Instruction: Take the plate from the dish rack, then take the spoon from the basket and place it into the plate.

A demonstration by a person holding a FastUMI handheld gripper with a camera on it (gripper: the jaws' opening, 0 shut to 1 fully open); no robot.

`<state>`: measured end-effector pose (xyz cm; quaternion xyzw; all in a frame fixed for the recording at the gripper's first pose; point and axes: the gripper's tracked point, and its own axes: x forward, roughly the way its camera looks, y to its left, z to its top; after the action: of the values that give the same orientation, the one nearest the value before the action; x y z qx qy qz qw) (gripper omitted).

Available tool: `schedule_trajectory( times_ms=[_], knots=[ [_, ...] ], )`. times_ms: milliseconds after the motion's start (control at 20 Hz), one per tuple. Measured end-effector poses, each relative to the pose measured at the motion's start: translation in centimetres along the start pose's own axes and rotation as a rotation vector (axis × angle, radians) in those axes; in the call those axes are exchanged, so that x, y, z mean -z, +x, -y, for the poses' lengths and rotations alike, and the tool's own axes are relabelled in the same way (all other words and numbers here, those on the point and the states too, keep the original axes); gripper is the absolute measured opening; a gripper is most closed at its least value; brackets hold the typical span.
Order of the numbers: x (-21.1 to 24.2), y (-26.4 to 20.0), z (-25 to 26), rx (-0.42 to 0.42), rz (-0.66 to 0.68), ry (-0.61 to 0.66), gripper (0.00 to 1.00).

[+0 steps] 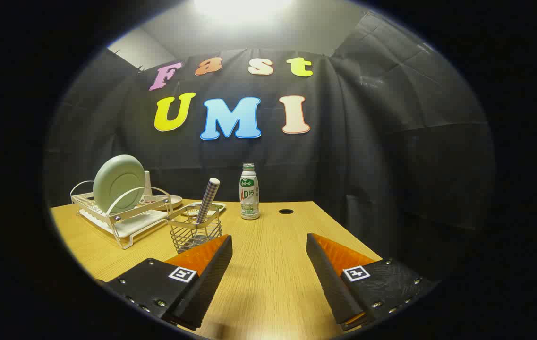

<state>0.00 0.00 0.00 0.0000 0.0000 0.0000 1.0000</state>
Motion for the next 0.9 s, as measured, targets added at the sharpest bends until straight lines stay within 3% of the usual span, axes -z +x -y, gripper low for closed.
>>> schedule_trajectory(
  times_ms=[550, 900],
  knots=[
    [0.2, 0.6, 0.1, 0.006, -0.008, 0.006, 0.97],
    [-1.5, 5.6, 1.5, 0.044, 0.001, 0.044, 0.97]
  ],
)
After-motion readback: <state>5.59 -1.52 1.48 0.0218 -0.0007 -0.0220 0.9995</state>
